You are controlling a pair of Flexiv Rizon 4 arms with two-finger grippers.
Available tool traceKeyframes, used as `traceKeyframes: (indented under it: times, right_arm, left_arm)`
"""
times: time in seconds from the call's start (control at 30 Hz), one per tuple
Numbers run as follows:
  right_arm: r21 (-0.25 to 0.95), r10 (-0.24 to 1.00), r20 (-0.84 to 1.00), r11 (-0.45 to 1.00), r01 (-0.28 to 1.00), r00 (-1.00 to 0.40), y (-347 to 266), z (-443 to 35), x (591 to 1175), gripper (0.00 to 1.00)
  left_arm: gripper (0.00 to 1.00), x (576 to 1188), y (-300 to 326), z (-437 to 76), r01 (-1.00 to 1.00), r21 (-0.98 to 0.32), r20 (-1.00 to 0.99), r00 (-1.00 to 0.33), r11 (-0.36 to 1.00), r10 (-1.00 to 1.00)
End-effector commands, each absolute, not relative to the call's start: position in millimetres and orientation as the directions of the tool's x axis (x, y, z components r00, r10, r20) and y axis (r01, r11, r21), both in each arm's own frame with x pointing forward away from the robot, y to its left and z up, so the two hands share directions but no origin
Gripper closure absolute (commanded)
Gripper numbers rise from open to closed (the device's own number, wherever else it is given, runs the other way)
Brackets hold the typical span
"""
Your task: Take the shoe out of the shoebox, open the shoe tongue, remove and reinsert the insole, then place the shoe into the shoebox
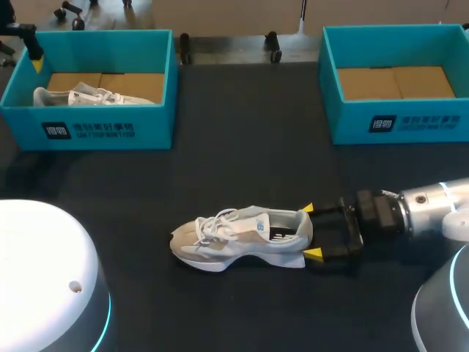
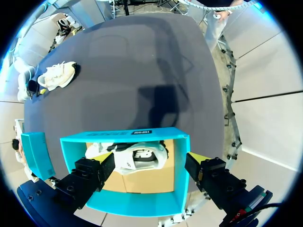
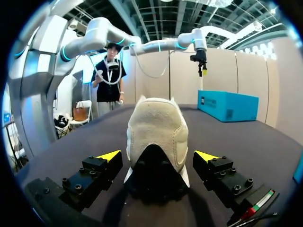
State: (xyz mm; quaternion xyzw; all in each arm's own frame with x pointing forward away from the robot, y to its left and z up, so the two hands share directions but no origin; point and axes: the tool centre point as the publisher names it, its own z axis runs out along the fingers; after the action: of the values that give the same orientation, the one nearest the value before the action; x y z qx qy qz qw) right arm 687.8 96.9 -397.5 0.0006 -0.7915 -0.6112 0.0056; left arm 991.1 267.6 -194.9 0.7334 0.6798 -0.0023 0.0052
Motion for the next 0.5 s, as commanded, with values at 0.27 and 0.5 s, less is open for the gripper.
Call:
traceKeyframes:
  times: [0.27,0.5]
  right_arm:
    - [0.97,-0.03,-0.013,0.243,-0.02,-0.999,114.9,-409.4,694.1,0.0]
    - [0.972,-0.043,-0.014,0.233,-0.024,-0.999,122.9,-413.1,692.8,0.0]
  left_arm:
    - [0.0,990.0,268.0,-194.4,0.997,0.007,-0.009,0.077,-0.077,0.997]
    - [0.0,990.0,268.0,-194.4,0.997,0.007,-0.009,0.077,-0.077,0.997]
